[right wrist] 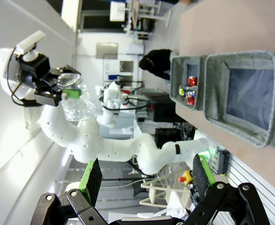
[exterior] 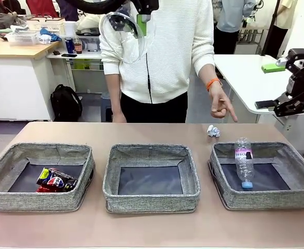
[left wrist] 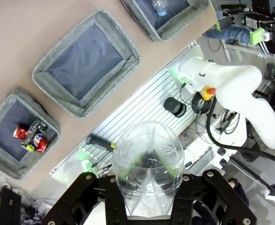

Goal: Sort the waste into the appropriate baskets.
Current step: Place the picked waste into the Fabric basket indicated by the person.

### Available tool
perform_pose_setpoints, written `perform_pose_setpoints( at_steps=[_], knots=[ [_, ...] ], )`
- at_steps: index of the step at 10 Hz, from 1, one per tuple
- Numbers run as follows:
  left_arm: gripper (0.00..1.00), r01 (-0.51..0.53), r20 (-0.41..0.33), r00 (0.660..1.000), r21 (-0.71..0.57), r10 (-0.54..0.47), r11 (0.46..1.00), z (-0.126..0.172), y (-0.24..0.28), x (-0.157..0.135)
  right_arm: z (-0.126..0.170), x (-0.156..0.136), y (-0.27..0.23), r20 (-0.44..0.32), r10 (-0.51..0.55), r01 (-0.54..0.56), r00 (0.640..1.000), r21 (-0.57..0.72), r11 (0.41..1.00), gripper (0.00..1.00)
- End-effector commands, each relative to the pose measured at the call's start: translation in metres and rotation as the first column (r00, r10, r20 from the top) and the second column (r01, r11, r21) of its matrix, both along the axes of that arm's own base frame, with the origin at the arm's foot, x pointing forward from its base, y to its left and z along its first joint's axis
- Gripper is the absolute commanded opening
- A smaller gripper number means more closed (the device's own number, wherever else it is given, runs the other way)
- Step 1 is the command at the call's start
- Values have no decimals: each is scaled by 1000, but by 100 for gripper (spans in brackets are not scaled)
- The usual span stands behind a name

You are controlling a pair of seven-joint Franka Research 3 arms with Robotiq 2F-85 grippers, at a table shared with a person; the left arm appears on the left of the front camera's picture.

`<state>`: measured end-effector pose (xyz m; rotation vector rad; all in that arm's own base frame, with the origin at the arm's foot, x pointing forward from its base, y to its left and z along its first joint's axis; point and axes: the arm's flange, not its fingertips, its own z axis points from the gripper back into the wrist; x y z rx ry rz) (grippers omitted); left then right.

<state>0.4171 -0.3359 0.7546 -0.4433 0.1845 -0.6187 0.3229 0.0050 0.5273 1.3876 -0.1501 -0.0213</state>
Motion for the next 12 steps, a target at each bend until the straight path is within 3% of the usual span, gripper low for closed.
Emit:
perform_pose_setpoints(
  at_steps=[1, 9, 12],
  knots=[
    [9, -7, 13, 1000, 11, 7, 1000, 2, 2, -3, 2, 1, 1, 5, 3, -3, 1000, 22, 1000, 100],
    [9, 0, 0, 1000, 0, 0, 1000, 0, 0, 0, 0, 0, 0, 0, 0, 0, 1000, 0, 1000, 100],
    [9, -25, 82, 996, -52, 29, 998, -51, -41, -35, 10, -48, -89, 9, -117, 118, 993, -17, 993, 100]
  ],
)
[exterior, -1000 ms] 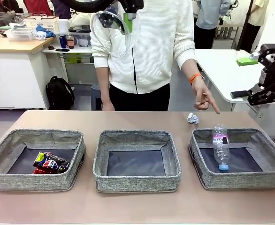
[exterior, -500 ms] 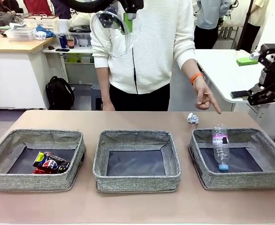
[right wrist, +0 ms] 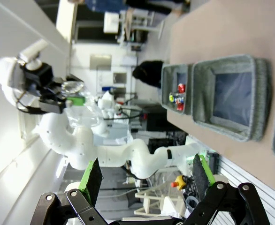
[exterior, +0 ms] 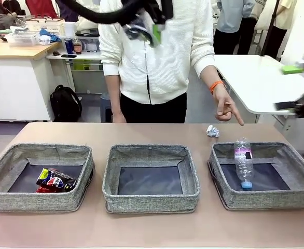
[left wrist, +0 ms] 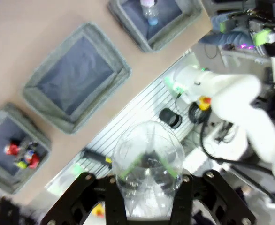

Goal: Sort the waste into the appropriate baskets.
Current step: Place the picked waste into the Fabric basket indicated by the person.

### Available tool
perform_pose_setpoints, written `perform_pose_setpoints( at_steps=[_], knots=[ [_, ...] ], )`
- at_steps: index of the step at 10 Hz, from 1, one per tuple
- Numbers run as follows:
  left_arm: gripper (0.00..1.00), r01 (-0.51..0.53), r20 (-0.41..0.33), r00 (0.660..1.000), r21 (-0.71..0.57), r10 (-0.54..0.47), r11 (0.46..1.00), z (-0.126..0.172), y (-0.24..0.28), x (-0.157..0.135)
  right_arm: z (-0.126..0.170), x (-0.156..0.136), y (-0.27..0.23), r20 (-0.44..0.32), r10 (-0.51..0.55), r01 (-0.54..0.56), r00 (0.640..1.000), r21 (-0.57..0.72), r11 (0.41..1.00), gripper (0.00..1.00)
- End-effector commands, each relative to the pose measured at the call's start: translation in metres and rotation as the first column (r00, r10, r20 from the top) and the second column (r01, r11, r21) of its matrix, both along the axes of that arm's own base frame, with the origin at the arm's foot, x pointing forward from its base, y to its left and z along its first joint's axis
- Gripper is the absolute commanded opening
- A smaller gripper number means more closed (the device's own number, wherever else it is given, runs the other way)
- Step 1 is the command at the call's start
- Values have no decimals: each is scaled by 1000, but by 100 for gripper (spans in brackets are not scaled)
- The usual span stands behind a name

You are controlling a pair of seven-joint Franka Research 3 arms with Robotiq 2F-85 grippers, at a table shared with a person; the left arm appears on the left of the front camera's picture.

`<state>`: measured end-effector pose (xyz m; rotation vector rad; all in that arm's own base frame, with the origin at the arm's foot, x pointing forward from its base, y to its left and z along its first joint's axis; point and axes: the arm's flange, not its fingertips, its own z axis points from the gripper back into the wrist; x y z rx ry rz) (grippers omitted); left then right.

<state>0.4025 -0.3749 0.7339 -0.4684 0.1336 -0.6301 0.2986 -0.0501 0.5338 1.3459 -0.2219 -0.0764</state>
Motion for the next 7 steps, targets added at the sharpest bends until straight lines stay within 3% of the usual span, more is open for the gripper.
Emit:
perform_pose_setpoints(
  at_steps=[1, 2, 4, 5, 7],
  knots=[
    [9, -105, 107, 988, -73, 113, 992, -45, -12, -28, 1, -44, -68, 15, -99, 99, 995, -45, 994, 100],
    [9, -146, 165, 972, -118, 164, 982, -57, -29, -35, 2, -63, -89, 26, -77, 78, 997, -44, 996, 100],
    [9, -121, 218, 955, -332, 201, 935, -90, -86, -36, 11, -92, -121, 99, -145, 143, 984, 27, 989, 100],
    [9, -79, 202, 965, -382, 166, 921, -112, -130, -25, 13, -103, -128, 156, -116, 107, 981, 63, 992, 100],
    [9, -98, 140, 976, -389, 164, 916, -131, -178, -2, 11, -118, -139, 200, -121, 105, 972, 87, 991, 100]
  ],
)
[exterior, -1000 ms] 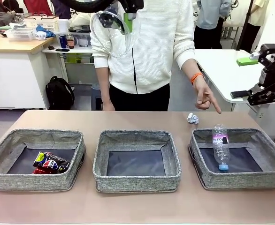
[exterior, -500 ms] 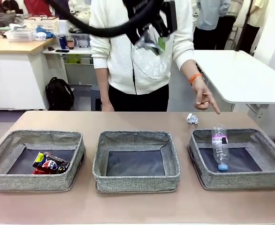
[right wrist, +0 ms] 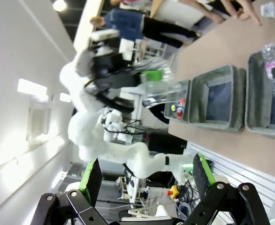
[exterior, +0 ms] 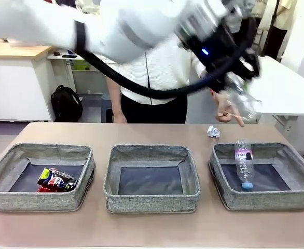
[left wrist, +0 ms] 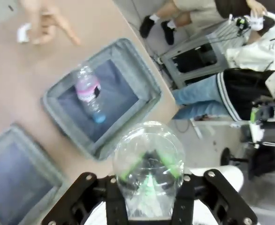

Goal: Sort the waste into the appropriate baskets.
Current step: Place the picked waste into the Fabric basket indicated by the person.

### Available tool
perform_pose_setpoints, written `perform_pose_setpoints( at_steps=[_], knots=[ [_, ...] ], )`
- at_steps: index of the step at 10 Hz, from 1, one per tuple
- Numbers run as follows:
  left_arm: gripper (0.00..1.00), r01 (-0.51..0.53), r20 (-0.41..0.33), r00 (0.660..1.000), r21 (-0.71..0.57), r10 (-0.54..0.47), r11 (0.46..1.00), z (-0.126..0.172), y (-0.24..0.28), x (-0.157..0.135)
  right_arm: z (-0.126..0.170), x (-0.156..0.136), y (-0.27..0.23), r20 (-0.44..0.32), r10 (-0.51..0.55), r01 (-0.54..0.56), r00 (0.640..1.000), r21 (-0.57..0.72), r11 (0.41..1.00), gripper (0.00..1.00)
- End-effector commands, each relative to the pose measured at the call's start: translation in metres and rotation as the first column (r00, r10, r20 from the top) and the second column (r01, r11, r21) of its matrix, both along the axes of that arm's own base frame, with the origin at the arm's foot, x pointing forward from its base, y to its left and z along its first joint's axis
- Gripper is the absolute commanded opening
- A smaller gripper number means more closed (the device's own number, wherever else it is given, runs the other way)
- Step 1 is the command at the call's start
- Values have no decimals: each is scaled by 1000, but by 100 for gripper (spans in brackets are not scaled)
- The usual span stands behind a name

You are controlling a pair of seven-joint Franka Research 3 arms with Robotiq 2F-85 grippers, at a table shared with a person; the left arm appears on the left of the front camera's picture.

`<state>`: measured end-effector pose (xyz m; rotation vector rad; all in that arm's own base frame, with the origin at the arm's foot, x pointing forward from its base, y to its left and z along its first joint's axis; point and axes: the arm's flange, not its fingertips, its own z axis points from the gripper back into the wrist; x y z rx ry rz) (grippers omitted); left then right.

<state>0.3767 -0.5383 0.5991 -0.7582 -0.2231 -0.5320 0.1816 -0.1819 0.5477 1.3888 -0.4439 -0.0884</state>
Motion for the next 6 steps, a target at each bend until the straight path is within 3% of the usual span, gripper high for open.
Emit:
perform_pose_setpoints(
  at_steps=[1, 3, 4, 6],
  knots=[
    [9, 73, -53, 996, -13, -74, 997, -7, -38, 31, 0, 6, 2, -34, -13, 13, 999, -10, 1000, 100],
    [9, 111, -77, 992, 105, -103, 988, -41, -89, 47, 0, 6, 2, -34, -13, 13, 999, -10, 1000, 100],
    [9, 144, -147, 981, 116, -126, 983, -59, -109, 48, 0, 6, 2, -34, -13, 13, 999, -10, 1000, 100],
    [9, 180, -204, 969, 207, -137, 962, -87, -134, 38, 0, 6, 2, -34, -13, 13, 999, -10, 1000, 100]
  ],
)
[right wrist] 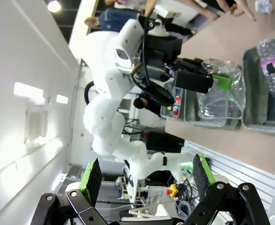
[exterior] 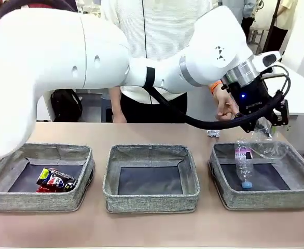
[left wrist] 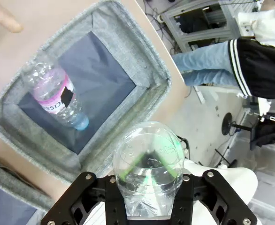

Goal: Sort the waste into the appropriate baskets.
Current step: Place the picked waste into the Fabric basket indicated by the person.

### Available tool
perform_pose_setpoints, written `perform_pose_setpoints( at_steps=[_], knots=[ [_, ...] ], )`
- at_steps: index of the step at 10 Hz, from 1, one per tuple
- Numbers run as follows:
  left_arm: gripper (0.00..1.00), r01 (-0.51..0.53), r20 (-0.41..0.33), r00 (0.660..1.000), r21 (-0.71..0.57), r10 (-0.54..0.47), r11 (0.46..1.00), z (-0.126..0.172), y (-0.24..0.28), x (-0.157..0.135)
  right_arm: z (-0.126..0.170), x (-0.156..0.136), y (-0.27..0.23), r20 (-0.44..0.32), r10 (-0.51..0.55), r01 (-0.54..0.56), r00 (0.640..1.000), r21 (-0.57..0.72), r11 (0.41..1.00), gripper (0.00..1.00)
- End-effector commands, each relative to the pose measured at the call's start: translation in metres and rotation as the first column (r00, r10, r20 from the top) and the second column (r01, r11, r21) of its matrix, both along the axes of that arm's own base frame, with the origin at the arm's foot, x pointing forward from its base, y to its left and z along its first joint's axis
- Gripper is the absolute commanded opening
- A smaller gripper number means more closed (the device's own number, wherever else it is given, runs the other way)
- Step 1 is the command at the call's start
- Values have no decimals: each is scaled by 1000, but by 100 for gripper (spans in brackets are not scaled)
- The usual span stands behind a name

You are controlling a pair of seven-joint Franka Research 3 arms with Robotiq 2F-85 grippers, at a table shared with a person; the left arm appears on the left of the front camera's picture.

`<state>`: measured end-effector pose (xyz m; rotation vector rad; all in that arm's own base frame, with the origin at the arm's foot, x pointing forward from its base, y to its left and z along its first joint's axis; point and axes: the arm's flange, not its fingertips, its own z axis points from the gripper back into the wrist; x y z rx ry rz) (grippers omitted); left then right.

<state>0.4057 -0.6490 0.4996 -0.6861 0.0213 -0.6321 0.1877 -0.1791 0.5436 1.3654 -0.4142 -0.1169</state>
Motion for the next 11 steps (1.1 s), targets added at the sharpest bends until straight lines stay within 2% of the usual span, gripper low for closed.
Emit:
perform_pose_setpoints(
  at_steps=[1, 5, 6, 7, 8, 9, 11],
  knots=[
    [9, -7, -7, 1000, 127, 8, 992, 9, -22, 9, 4, 0, -1, 7, -7, 7, 1000, 8, 1000, 100],
    [9, -17, 5, 1000, 121, 16, 992, 9, -20, 10, 4, 0, -1, 7, -7, 7, 1000, 8, 1000, 100],
    [33, -23, -4, 1000, 110, 23, 994, 9, -19, 11, 4, 0, -1, 7, -7, 7, 1000, 8, 1000, 100],
    [67, -32, -9, 999, 103, 33, 994, 8, -19, 12, 4, 0, -1, 7, -7, 7, 1000, 8, 1000, 100],
    [91, -61, -5, 998, 85, 62, 994, 10, -18, 13, 4, 0, -1, 7, -7, 7, 1000, 8, 1000, 100],
    [100, -75, 1, 997, 82, 75, 994, 11, -17, 13, 4, 0, -1, 7, -7, 7, 1000, 8, 1000, 100],
    [100, -82, 7, 997, 89, 82, 993, 11, -16, 14, 4, 0, -1, 7, -7, 7, 1000, 8, 1000, 100]
  ],
)
